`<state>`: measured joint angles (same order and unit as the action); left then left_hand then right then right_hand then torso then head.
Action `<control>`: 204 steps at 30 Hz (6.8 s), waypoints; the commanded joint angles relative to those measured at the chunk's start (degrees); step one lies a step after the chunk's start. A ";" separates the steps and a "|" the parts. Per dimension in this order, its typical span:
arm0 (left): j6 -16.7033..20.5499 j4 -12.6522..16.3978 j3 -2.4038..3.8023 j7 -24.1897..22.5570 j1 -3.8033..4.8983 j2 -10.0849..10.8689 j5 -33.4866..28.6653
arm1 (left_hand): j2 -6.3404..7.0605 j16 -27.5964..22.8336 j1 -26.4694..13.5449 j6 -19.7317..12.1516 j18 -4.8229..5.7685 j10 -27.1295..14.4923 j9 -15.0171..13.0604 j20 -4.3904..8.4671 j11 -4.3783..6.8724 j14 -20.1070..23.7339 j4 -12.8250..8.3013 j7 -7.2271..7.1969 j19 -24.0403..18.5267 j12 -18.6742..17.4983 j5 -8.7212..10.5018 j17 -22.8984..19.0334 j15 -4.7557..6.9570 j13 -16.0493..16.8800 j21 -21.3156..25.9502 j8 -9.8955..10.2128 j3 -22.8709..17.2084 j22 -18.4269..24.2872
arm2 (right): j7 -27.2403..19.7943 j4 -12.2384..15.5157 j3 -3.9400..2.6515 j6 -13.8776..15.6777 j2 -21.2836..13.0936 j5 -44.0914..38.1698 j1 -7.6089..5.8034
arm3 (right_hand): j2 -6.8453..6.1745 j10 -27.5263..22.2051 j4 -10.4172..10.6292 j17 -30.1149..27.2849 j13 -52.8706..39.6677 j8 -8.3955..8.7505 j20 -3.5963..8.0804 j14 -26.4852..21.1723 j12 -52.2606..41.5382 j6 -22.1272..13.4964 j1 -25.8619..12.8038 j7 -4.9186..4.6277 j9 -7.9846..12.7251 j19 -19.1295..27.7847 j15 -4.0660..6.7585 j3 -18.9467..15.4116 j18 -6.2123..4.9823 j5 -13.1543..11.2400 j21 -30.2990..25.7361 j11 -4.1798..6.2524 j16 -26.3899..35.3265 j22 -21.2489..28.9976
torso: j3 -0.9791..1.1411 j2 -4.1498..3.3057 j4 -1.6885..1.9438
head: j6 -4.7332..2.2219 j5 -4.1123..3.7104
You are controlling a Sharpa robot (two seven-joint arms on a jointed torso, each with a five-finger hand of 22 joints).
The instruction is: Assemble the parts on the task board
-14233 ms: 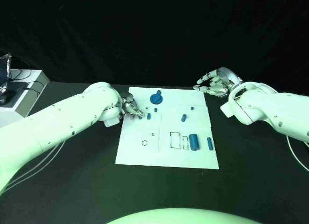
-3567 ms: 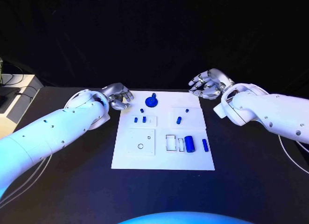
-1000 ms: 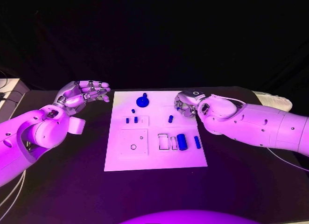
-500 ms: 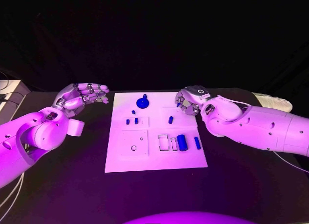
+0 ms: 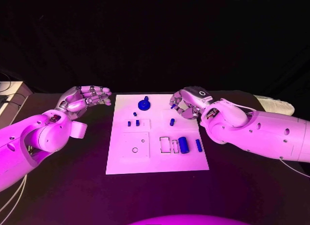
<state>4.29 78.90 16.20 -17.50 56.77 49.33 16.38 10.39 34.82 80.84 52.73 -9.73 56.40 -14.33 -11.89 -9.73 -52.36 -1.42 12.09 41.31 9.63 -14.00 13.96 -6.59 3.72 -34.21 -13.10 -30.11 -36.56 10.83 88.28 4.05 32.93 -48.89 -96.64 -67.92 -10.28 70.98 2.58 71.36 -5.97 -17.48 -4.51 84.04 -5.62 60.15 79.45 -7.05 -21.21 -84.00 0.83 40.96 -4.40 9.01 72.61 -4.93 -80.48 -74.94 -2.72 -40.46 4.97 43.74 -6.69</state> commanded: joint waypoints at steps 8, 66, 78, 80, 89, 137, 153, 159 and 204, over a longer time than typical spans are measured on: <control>2.13 0.75 0.03 -1.13 -0.02 -1.05 -0.76 | 0.06 -0.52 -0.76 0.17 0.41 -0.17 0.22 -0.36 -0.06 1.59 -0.04 0.38 -0.87 0.57 -0.30 0.04 -0.40 0.09 1.66 -0.45 -0.44 0.91 | 0.83 4.73 0.98 -5.74 3.85 -3.35 1.67 | -0.01 1.89 -0.02 -0.17 -0.01 -0.31 0.20 2.38 0.08 0.43 -0.51 -0.19 -0.12 -1.63 0.41 0.49 0.99 0.23 0.11 1.56 -0.09 -5.85 | -0.22 0.23 0.14 | 0.67 2.25; 4.45 2.89 0.02 -1.20 0.00 -1.40 -0.85 | 0.63 -2.50 -1.37 -1.26 -0.21 -1.07 0.93 -2.00 -0.56 5.05 0.71 0.84 -0.66 1.20 -0.34 -0.74 -1.42 0.07 7.14 -0.70 -1.10 4.60 | 2.70 0.51 2.16 -15.68 13.91 -10.17 5.75 | -0.17 1.74 -0.27 -0.91 0.17 -0.25 0.21 2.26 0.67 0.05 -1.09 -0.42 -0.47 -1.44 0.31 0.51 0.87 0.39 -0.57 1.38 0.19 -5.56 | -0.16 0.04 0.07 | 2.81 6.74; 4.54 2.80 0.02 -0.91 0.00 -1.22 -0.81 | 0.61 -2.70 -1.29 -1.28 -0.29 -1.18 0.95 -2.09 -0.60 5.10 0.70 0.87 -0.53 1.25 -0.33 -0.84 -1.46 0.06 7.56 -0.80 -1.18 4.90 | 1.50 0.32 2.26 -12.74 13.52 -9.75 5.82 | -4.75 -3.52 1.18 -1.76 1.62 2.69 -0.76 2.01 2.13 -4.05 -5.45 -1.03 -0.38 -0.64 -0.79 -5.26 0.42 -0.63 -3.21 0.09 0.19 -4.47 | -0.09 0.04 -0.02 | 2.92 6.94; 4.51 2.78 0.02 -0.88 0.00 -1.21 -0.81 | 0.61 -2.70 -1.29 -1.28 -0.29 -1.18 0.95 -2.09 -0.60 5.10 0.70 0.87 -0.53 1.25 -0.33 -0.84 -1.46 0.06 7.56 -0.80 -1.18 4.90 | 1.64 0.36 2.27 -11.90 13.42 -9.75 5.83 | -5.12 -4.70 1.37 -2.22 1.82 3.26 -0.88 1.87 2.13 -4.66 -5.48 -1.05 -0.23 -0.40 -0.92 -5.98 0.23 -1.02 -4.19 -0.02 0.38 -3.98 | -0.09 0.04 -0.01 | 2.90 6.93; 4.41 2.68 0.02 -0.79 0.00 -1.16 -0.81 | 0.70 -2.83 -1.41 -1.48 -0.33 -1.33 1.02 -2.18 -0.69 5.10 0.80 1.03 -0.41 1.27 -0.28 -0.90 -1.51 0.05 7.89 -0.78 -1.12 5.15 | 2.20 0.81 2.27 -7.73 12.45 -9.75 5.84 | -4.22 -10.60 2.81 -8.26 2.11 6.63 -1.44 0.51 0.77 -6.74 -2.00 -0.37 1.01 2.00 -1.38 -15.92 -1.41 -1.51 -14.28 -0.67 3.44 1.40 | -0.12 0.05 0.00 | 2.72 6.87; 3.17 1.47 0.01 -1.71 -0.03 -0.31 -0.69 | 0.97 -3.62 -2.24 -0.94 -0.62 -0.24 1.00 -2.60 0.01 5.14 1.96 -0.05 0.95 2.27 -0.18 -1.19 -1.27 0.06 10.94 -1.83 -0.52 7.54 | -2.40 -1.73 -0.01 -15.97 1.13 -1.20 0.19 | -1.34 -8.45 11.34 -5.37 1.97 10.58 -1.05 1.32 -0.72 -5.51 7.29 -0.58 2.45 -0.58 -0.97 -31.71 -0.28 0.87 -8.55 -0.08 0.37 -2.42 | -0.27 0.10 -0.42 | 1.45 4.81; 3.38 1.38 0.01 -1.47 -0.03 -0.32 -0.69 | 0.89 -3.72 -2.08 -1.02 -0.63 -0.32 1.04 -2.61 -0.06 5.18 1.98 0.10 1.10 2.25 -0.22 -1.22 -1.31 0.04 11.25 -1.83 -0.60 7.79 | -2.33 -2.68 0.18 -16.19 2.67 -1.19 0.53 | -0.03 -3.06 13.91 -4.68 1.99 9.17 -0.46 1.54 -1.08 -0.51 9.48 -0.51 2.09 -1.15 -0.26 -23.12 0.08 -1.94 -6.59 0.74 -0.26 -3.69 | -0.22 0.11 -0.44 | 1.62 4.96; 3.59 1.38 0.01 -1.40 -0.03 -0.32 -0.70 | 0.88 -3.80 -2.03 -1.05 -0.64 -0.49 1.06 -2.62 -0.16 5.23 2.00 0.24 1.23 2.17 -0.22 -1.24 -1.36 0.01 11.43 -1.84 -0.61 7.94 | -1.77 -3.09 0.21 -16.62 2.79 -1.71 0.60 | -1.11 -1.51 13.67 -4.79 2.05 8.85 -0.01 1.56 0.11 0.54 8.78 -0.10 1.78 -1.29 0.28 -18.86 0.16 -1.72 -6.02 1.24 -0.31 -4.13 | -0.26 0.10 -0.48 | 1.76 4.96; 3.82 1.04 0.01 -1.26 -0.04 -0.21 -0.76 | 0.69 -3.92 -1.80 -1.14 -0.63 -0.64 1.13 -2.63 -0.26 5.26 2.04 0.35 1.50 2.12 -0.23 -1.27 -1.44 0.01 11.85 -1.85 -0.74 8.28 | -1.25 -0.48 0.16 -5.71 1.72 -1.91 1.39 | -0.34 5.34 6.18 -4.10 1.05 4.68 0.84 1.76 1.50 3.21 5.96 0.36 -2.94 -2.09 1.04 -6.20 0.88 -2.15 -2.04 2.30 -0.87 -6.67 | -0.28 0.29 -0.44 | 2.14 5.09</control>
<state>8.37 79.91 16.17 -18.18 56.72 49.20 15.86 11.09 31.22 78.93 52.01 -9.72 55.91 -13.26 -14.65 -9.82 -47.39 0.49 12.38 42.49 11.64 -14.00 12.77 -7.90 3.77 -22.64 -14.84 -30.75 -28.33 9.56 87.27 4.29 23.45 -47.06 -98.50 -66.40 -11.01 73.19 12.05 67.21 -4.84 -12.62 -4.09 83.95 -4.07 62.99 85.94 -6.79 -24.10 -84.01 1.53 31.17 -4.39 6.78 70.40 -5.49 -81.12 -74.95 -2.95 -40.22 4.52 45.90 -1.62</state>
